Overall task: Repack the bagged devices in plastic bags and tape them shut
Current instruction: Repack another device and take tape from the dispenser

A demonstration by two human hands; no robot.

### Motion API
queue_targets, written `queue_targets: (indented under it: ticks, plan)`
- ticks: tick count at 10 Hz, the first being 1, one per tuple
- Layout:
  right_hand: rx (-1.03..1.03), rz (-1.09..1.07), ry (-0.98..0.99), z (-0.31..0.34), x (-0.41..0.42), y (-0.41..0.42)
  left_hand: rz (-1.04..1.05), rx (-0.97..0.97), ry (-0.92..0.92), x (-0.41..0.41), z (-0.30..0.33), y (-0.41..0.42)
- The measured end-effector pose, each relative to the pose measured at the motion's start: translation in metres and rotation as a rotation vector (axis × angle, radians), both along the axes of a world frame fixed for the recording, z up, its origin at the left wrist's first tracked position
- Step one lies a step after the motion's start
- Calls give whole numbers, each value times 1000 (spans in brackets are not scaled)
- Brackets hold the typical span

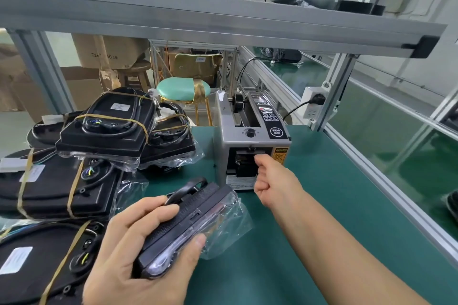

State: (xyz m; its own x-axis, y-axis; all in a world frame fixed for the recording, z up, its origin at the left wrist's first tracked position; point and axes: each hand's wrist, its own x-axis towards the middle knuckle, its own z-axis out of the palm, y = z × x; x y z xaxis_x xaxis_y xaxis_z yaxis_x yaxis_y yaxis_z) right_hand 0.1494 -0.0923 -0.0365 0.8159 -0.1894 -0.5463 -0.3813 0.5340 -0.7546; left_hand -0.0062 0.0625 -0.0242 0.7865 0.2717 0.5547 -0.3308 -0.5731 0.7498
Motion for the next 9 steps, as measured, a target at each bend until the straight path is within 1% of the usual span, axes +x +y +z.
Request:
queue_targets:
  ticks: [1, 2, 3, 4, 5, 6, 9]
  plan:
    - [151, 189, -125, 10, -19, -15, 35, 165, 8, 1, -4, 1]
    - [93, 382, -246, 28, -45, -26, 84, 140, -72, 3, -6, -2]
    - [-151, 527, -323, 45, -70, -24, 121, 82, -119, 6, -3, -9]
    - [-262, 634, -391, 51, -92, -8, 104, 44, -146, 8, -5, -14]
    - [-268, 669, -453, 51, -103, 8, 86, 17, -166, 10, -9, -15]
    - [-303, 640, -469, 48, -105, 14, 81, -6, -176, 10, -13, -13]
    - [-255, 653, -441, 49, -107, 22, 108, -103, -196, 11, -13, -13]
